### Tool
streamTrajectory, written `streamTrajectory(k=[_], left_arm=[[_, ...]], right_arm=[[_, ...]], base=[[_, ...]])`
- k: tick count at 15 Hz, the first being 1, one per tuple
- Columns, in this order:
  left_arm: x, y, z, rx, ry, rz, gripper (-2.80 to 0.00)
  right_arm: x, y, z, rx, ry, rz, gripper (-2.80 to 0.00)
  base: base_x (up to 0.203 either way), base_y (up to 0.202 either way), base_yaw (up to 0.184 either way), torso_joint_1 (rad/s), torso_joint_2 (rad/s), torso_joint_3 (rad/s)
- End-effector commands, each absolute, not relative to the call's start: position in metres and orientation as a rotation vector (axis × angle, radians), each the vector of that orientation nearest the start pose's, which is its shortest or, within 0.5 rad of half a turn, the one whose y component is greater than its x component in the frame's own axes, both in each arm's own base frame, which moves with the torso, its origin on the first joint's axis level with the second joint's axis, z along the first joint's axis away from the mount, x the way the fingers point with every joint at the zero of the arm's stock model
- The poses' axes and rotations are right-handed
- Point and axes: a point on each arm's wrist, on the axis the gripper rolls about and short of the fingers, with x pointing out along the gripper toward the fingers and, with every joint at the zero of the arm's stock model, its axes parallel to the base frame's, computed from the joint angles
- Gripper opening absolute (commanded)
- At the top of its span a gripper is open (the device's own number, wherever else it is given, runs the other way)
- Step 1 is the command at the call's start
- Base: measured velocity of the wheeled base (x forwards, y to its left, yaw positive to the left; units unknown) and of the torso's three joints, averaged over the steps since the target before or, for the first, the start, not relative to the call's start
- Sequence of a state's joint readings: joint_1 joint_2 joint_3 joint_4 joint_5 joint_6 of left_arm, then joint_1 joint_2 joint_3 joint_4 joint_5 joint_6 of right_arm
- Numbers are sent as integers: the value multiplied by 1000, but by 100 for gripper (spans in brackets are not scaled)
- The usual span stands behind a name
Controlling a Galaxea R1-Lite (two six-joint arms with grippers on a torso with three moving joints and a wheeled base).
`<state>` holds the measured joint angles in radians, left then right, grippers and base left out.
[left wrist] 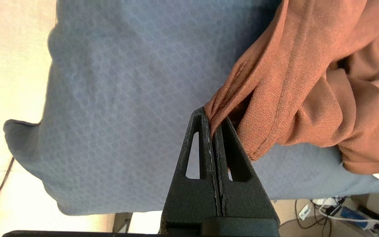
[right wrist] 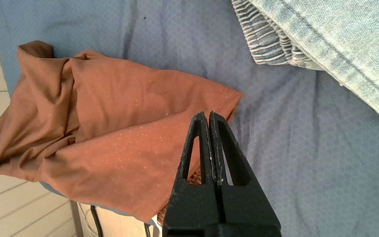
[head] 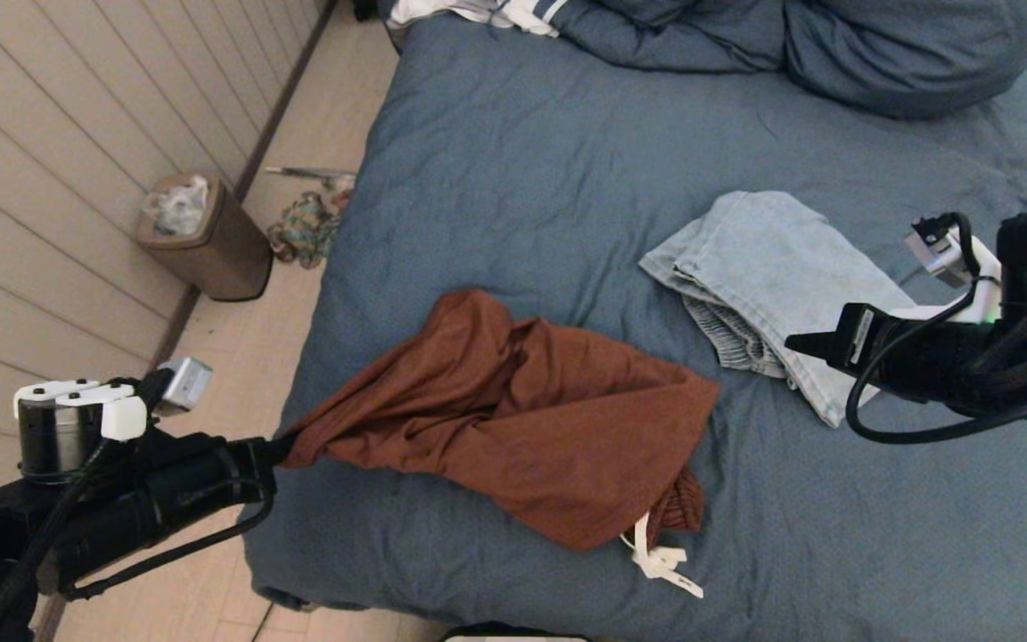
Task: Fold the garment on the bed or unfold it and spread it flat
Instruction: Unford the brown shorts
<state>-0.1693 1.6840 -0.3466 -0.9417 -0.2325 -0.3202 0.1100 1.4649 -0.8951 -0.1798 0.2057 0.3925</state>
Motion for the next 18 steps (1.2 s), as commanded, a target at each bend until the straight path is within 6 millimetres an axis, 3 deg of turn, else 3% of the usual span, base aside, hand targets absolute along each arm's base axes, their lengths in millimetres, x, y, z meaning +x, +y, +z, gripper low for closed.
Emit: streamTrajectory(k=[1, 2, 5, 9, 11, 12, 15, 18], left_arm=[[241, -43, 105, -331, 455, -319, -280], [241, -43, 106, -331, 449, -319, 0], [240, -42, 114, -331, 410, -325, 0], [229, -30, 143, -330, 295, -302, 0], [220, -41, 153, -324, 319, -365, 0], [215, -56, 156, -315, 365, -434, -280], [201, -105, 170, -271, 472, -646, -280], [199, -153, 158, -170, 578, -806, -280]], right_arm=[[249, 32, 228, 405, 449, 232, -280], [249, 32, 228, 405, 449, 232, -280], [248, 32, 229, 406, 448, 232, -280], [248, 32, 225, 404, 460, 232, -280], [249, 32, 223, 403, 466, 231, -280], [249, 32, 223, 403, 468, 230, -280], [249, 32, 221, 403, 475, 230, -280], [252, 37, 215, 396, 500, 243, -280]], base=[[0, 0, 0, 0, 0, 0], [0, 0, 0, 0, 0, 0], [0, 0, 0, 0, 0, 0], [0, 0, 0, 0, 0, 0], [0, 0, 0, 0, 0, 0], [0, 0, 0, 0, 0, 0], [0, 0, 0, 0, 0, 0], [0, 0, 0, 0, 0, 0]])
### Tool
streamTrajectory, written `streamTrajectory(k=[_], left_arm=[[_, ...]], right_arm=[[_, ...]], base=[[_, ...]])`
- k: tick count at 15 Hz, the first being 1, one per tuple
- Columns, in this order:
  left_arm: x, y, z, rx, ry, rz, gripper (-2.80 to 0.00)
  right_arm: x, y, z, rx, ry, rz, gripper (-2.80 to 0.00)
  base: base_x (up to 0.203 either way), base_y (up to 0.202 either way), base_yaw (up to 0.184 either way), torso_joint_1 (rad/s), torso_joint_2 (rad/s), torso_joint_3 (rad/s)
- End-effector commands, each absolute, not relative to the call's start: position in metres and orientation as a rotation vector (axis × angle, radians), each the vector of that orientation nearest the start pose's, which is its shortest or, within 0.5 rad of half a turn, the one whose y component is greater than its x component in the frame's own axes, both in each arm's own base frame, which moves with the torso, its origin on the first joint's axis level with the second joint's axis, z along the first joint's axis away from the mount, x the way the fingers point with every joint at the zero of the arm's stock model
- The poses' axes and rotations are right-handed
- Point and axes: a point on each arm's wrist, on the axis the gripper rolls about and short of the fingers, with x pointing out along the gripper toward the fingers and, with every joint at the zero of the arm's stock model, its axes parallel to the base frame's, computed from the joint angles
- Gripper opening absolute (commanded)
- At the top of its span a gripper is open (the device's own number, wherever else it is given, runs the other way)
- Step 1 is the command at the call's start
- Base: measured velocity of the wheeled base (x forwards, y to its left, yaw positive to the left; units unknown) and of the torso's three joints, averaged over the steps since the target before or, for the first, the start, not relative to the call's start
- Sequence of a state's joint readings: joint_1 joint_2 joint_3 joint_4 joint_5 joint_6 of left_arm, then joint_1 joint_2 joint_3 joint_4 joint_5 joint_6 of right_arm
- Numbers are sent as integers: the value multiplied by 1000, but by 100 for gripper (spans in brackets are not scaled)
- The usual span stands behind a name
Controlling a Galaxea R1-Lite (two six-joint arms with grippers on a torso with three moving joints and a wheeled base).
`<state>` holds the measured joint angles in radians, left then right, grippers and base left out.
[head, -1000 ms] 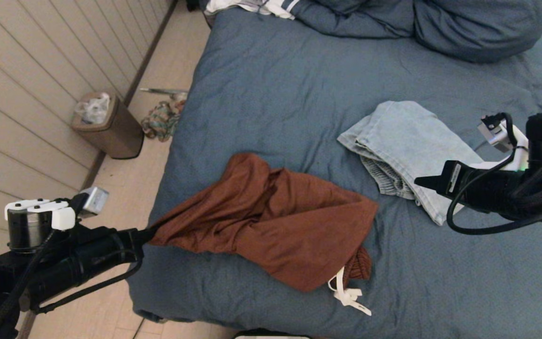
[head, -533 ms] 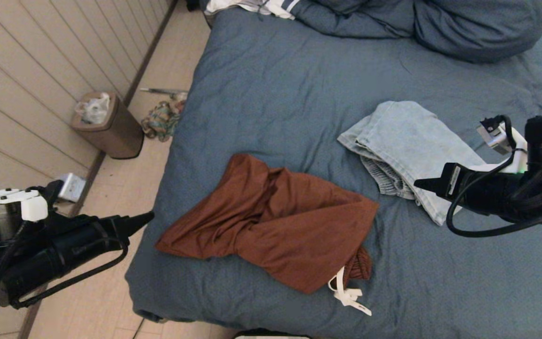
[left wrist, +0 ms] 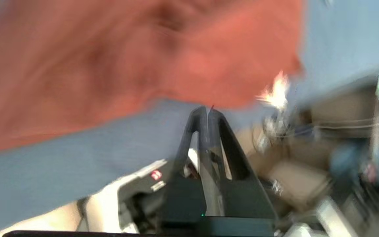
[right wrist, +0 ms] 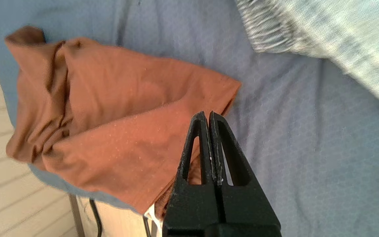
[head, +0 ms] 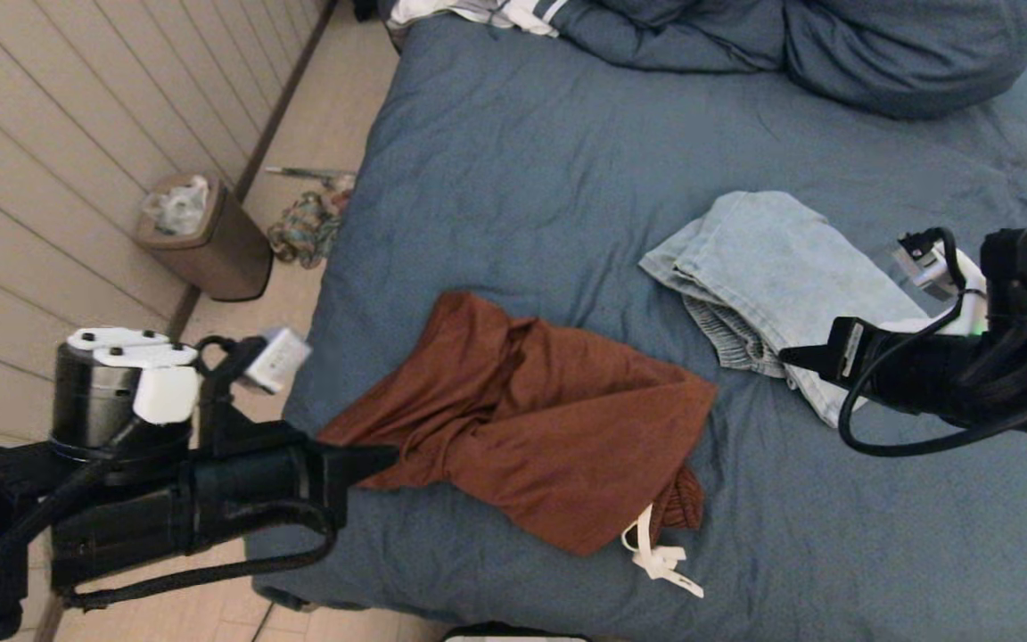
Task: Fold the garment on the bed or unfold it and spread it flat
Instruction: Unford the brown shorts
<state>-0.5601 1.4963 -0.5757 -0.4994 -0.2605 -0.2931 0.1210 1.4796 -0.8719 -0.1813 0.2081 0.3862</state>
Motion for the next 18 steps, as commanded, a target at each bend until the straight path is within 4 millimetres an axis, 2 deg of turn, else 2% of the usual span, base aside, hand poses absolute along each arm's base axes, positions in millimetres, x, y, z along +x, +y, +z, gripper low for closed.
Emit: streamTrajectory(k=[1, 5, 8, 9, 12, 18], left_arm=[[200, -168, 149, -126, 610, -848, -280], [192, -230, 114, -9, 727, -989, -280], [184, -267, 84, 58, 771, -1007, -280], [182, -277, 78, 68, 756, -1011, 0], [174, -299, 69, 93, 741, -1044, 0], [189, -323, 33, 124, 715, -975, 0]], right_arm=[[252, 38, 215, 395, 502, 244, -280], [256, 38, 212, 396, 512, 238, -280], [259, 39, 208, 393, 508, 240, -280], [262, 38, 206, 394, 504, 238, -280], [266, 39, 202, 394, 517, 234, -280], [269, 40, 197, 392, 531, 234, -280]], base=[[0, 0, 0, 0, 0, 0], [0, 0, 0, 0, 0, 0], [0, 0, 0, 0, 0, 0], [0, 0, 0, 0, 0, 0], [0, 0, 0, 0, 0, 0], [0, 0, 0, 0, 0, 0]])
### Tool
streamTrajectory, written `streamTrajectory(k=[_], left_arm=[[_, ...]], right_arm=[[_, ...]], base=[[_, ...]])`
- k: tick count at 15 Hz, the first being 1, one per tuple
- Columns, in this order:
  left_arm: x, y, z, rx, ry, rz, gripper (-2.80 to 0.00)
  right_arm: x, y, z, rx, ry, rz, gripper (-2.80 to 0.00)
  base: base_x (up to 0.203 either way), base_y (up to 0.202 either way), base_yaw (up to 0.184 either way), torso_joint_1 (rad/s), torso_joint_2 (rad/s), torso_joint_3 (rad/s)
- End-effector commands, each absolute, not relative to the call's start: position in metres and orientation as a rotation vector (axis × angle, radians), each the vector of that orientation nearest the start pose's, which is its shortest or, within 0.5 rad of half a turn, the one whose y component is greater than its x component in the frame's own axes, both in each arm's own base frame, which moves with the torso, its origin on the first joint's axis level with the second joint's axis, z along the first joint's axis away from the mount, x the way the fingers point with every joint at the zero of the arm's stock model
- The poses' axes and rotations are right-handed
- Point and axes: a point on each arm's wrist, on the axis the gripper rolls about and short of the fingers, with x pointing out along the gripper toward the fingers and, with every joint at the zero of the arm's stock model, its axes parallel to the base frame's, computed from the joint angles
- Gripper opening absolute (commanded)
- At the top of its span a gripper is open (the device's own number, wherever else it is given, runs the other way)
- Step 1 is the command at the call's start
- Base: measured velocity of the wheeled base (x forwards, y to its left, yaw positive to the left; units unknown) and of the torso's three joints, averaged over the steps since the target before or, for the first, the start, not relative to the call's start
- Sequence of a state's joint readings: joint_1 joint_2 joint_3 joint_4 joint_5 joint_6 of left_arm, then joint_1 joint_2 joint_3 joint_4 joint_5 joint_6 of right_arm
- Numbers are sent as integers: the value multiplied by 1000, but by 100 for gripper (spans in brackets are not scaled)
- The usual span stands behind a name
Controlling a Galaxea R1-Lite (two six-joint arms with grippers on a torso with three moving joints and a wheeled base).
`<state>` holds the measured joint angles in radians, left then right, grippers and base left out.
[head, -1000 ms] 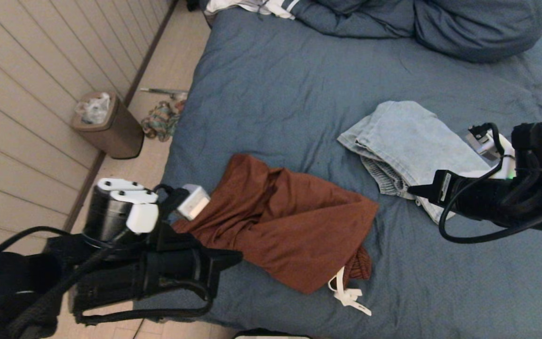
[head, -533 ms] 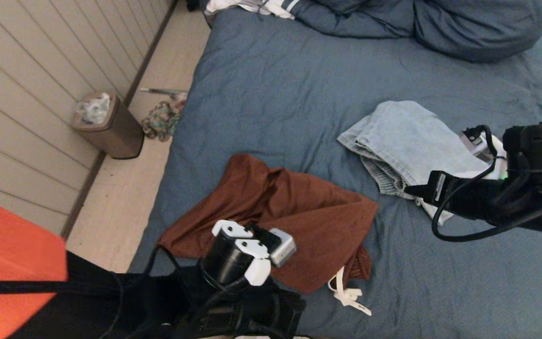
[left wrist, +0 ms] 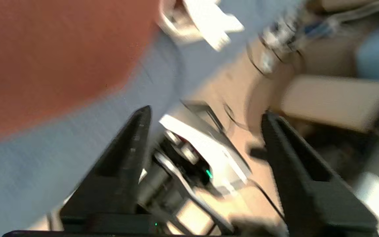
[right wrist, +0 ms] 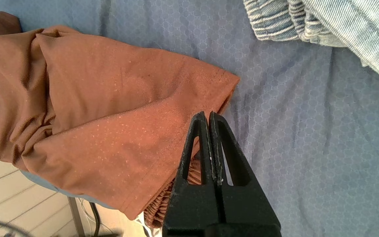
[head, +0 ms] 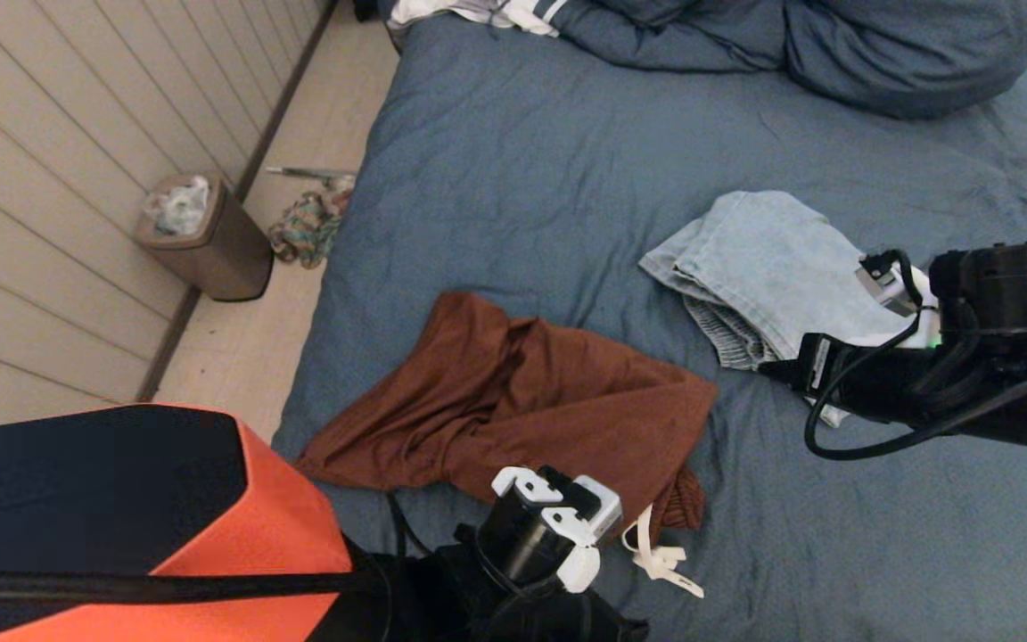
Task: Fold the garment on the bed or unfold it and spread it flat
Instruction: Unford the brown shorts
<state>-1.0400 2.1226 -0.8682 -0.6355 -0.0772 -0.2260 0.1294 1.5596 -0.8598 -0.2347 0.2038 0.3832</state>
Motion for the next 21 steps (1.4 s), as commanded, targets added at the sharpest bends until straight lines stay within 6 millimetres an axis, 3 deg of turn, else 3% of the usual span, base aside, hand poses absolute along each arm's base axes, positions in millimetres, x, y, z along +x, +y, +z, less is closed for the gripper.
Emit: streamTrajectory(k=[1, 6, 13, 21], left_arm=[[195, -326, 28, 130, 697, -950, 0], [230, -317, 43, 103, 607, -867, 0], [254, -294, 65, 132, 520, -803, 0], [251, -293, 47, 204, 544, -793, 0]], right_arm=[[270, 40, 197, 392, 534, 233, -280], [270, 40, 195, 387, 526, 237, -280], [270, 40, 194, 384, 527, 241, -280], [270, 40, 195, 384, 524, 241, -280]], base=[[0, 0, 0, 0, 0, 0], [0, 0, 0, 0, 0, 0], [0, 0, 0, 0, 0, 0], [0, 0, 0, 0, 0, 0]])
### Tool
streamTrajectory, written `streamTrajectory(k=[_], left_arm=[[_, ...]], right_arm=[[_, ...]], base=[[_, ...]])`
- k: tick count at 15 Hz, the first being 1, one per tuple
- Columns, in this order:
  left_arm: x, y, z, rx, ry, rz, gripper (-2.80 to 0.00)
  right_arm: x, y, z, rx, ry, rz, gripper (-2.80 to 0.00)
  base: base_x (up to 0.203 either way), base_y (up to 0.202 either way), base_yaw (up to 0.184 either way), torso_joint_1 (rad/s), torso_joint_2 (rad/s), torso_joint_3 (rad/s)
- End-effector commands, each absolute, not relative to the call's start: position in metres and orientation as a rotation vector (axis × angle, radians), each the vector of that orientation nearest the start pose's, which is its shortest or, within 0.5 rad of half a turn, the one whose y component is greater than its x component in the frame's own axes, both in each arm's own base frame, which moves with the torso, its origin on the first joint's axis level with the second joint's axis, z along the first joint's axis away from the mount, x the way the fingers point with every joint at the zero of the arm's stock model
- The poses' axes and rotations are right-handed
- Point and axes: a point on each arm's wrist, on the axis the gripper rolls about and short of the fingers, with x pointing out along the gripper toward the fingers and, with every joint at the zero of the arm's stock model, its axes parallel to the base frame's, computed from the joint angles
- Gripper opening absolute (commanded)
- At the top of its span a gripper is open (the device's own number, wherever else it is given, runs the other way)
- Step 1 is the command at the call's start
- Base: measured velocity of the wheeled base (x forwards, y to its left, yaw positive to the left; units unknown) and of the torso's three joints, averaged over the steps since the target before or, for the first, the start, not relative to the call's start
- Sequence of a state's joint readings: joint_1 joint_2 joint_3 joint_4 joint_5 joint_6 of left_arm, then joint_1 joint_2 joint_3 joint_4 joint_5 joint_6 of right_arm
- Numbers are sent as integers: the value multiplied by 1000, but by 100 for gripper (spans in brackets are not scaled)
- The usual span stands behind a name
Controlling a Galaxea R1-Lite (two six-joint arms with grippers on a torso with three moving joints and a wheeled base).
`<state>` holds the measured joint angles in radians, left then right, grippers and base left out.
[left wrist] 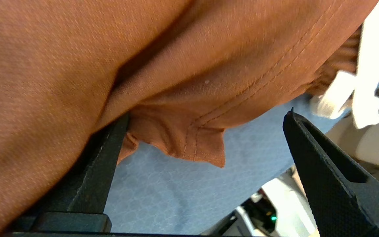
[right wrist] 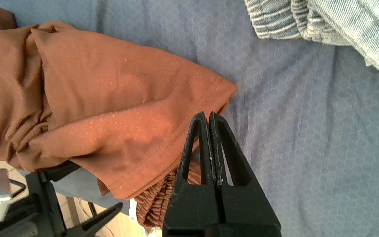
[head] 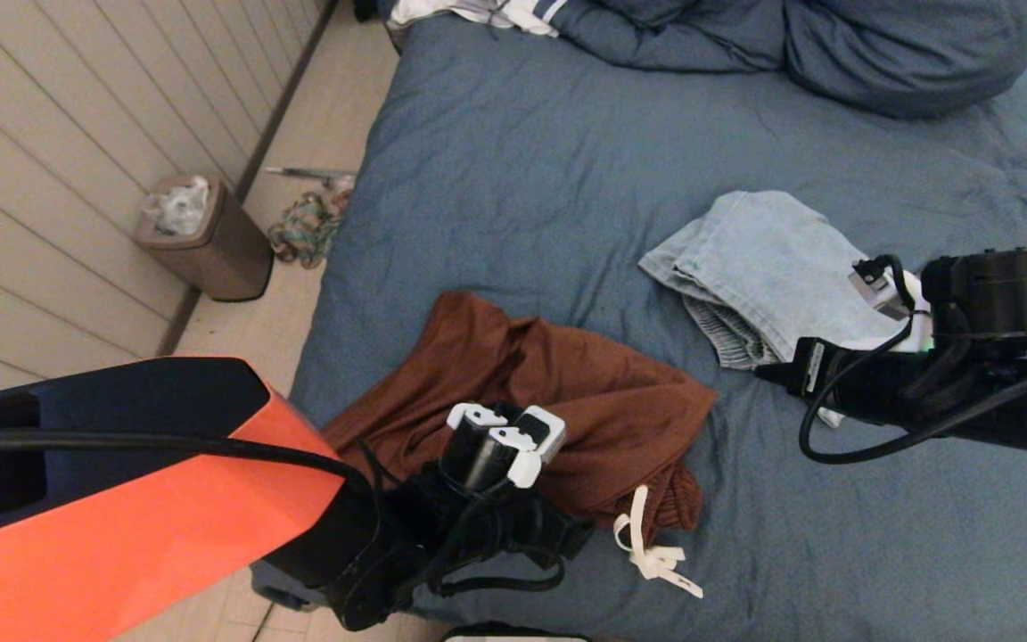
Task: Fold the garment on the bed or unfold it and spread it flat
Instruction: Unford the brown shorts
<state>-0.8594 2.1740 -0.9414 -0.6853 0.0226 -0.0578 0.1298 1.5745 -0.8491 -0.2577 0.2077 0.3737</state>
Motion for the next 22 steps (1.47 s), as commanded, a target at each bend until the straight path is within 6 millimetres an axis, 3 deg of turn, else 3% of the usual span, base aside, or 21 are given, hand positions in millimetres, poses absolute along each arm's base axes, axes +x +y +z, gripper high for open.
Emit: streamTrajectory(k=[1, 11, 12, 20, 22], left_arm=[[250, -296, 47, 223, 516, -781, 0], [248, -290, 54, 363, 293, -701, 0], [247, -289, 53, 365, 297, -700, -280], [246, -290, 60, 353, 278, -701, -280], [242, -285, 81, 330, 234, -692, -280]], right_arm=[[269, 40, 196, 384, 521, 242, -280], [268, 40, 196, 387, 524, 245, -280], [268, 40, 196, 387, 524, 245, -280], [269, 40, 193, 386, 533, 244, -280], [269, 40, 193, 386, 534, 243, -280]], base=[[0, 0, 0, 0, 0, 0], [0, 0, 0, 0, 0, 0], [0, 0, 0, 0, 0, 0], [0, 0, 0, 0, 0, 0], [0, 0, 0, 0, 0, 0]])
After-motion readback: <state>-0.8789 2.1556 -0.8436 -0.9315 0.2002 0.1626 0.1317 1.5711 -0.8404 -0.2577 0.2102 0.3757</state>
